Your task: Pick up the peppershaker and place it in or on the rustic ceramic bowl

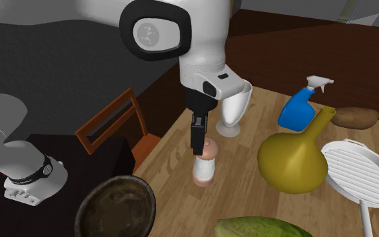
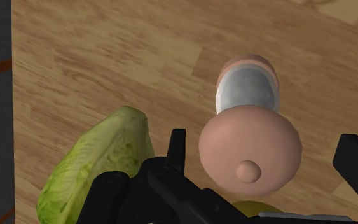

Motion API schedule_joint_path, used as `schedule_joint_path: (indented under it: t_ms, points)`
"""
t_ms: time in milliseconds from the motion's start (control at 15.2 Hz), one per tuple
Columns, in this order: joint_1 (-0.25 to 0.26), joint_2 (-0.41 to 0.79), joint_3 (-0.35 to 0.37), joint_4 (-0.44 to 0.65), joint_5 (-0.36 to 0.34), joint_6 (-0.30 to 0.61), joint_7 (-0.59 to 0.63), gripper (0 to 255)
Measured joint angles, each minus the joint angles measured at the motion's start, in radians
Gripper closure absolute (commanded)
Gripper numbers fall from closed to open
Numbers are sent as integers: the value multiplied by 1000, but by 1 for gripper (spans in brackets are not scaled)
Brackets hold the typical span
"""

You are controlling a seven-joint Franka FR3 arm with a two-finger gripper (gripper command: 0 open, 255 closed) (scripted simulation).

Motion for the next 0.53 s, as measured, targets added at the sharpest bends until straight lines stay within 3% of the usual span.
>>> schedule_joint_path:
  t_ms: [528]
  points:
    - [-5,12,-4,-45,-4,57,3,0]
